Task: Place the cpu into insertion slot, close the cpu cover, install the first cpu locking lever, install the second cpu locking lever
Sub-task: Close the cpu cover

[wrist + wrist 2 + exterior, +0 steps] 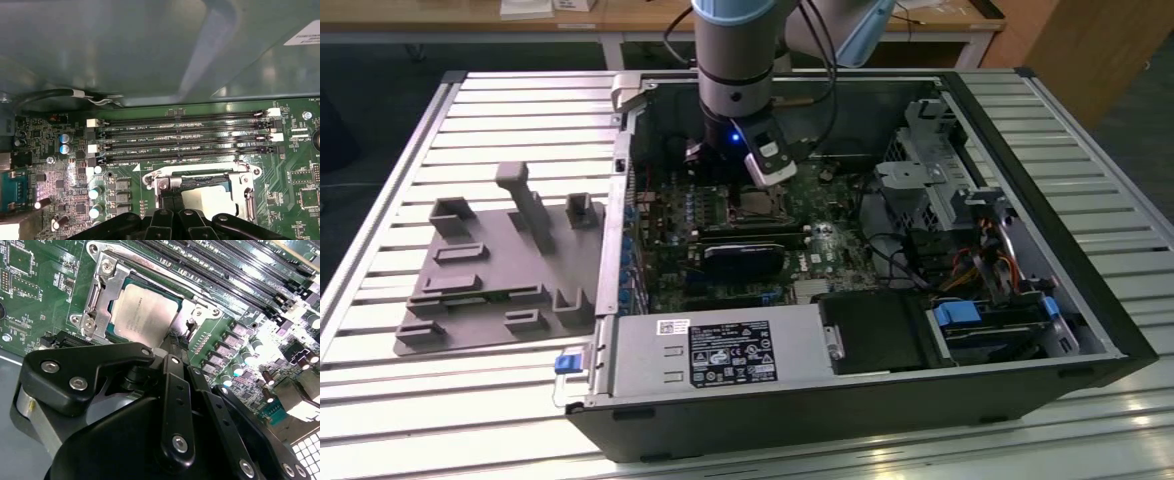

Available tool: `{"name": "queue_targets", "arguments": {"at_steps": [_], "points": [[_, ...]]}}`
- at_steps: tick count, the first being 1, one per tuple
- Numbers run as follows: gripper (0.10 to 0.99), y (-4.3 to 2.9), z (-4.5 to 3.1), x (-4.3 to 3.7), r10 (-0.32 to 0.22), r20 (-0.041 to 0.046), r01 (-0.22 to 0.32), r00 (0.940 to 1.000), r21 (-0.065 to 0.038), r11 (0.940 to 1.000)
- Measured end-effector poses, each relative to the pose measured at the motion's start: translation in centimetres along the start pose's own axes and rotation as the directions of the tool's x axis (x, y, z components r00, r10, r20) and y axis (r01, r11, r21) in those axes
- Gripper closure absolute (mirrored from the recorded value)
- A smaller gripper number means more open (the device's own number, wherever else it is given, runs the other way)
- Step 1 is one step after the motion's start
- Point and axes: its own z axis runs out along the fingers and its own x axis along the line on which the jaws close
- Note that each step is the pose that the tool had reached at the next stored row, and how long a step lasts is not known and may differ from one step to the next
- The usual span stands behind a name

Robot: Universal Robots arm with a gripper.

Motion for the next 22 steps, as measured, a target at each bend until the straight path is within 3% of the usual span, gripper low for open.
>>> {"name": "queue_targets", "arguments": {"at_steps": [14,22], "points": [[0.984,0.08,-0.02,-0.69,0.0,0.0008,0.0,1.0,-0.001,1.0],[0.984,0.2,-1.02,-0.85,0.0,0.0004,0.0,1.0,-0.001,1.0]]}}
